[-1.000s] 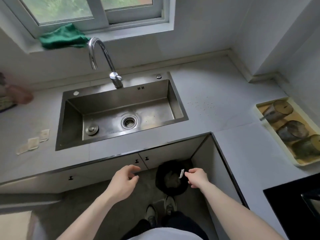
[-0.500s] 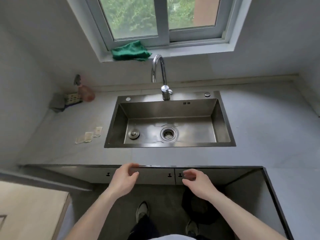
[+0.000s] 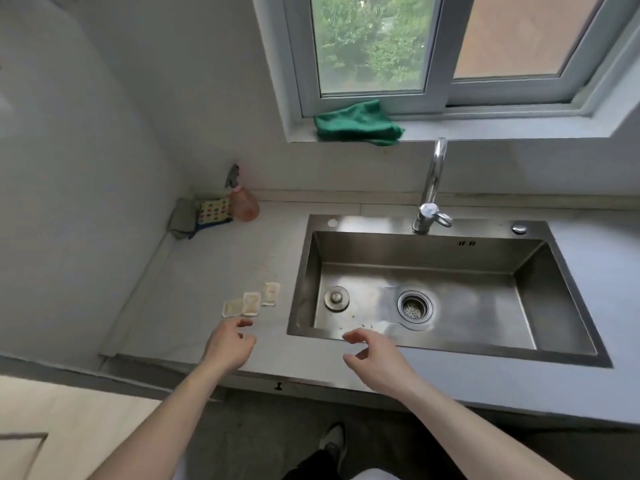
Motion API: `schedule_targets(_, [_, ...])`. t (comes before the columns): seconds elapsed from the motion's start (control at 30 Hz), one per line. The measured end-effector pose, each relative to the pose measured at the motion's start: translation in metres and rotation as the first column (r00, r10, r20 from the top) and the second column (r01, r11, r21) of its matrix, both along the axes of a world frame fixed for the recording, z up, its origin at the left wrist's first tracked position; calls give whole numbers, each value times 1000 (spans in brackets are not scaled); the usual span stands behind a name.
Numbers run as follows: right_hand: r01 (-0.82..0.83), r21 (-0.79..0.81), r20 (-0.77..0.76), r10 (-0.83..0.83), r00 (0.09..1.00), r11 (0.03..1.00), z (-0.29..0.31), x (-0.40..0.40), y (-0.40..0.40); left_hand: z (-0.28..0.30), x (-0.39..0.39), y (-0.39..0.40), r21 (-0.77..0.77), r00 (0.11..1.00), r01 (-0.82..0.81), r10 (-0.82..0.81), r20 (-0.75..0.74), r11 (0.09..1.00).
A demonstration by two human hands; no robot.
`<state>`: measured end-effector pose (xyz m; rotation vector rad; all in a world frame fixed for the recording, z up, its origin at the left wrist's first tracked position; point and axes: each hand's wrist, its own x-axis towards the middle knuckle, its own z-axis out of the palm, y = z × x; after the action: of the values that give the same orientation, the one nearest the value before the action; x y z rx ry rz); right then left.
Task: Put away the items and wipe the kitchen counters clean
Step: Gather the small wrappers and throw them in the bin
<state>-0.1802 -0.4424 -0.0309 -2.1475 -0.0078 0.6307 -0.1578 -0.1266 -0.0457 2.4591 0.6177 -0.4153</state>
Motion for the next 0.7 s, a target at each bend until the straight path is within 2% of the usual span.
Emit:
schedule_targets(0.2, [-126, -149, 41, 133, 990, 981, -14, 56, 78, -30, 49, 62, 119, 998, 42, -36, -49, 992])
schedule_targets(0.47, [-256, -278, 70, 286, 956, 926, -45, 122, 159, -70, 89, 91, 200, 983, 160, -137, -125, 967])
schedule_targets(0.57, [-311, -314, 93, 355, 930, 897, -57, 136, 189, -77, 91, 96, 225, 986, 152, -130, -108, 962])
schedule_targets(0.7, [-371, -348, 130, 436, 891, 861, -72, 153, 230, -89, 89, 112, 179, 995, 78, -65, -76, 981])
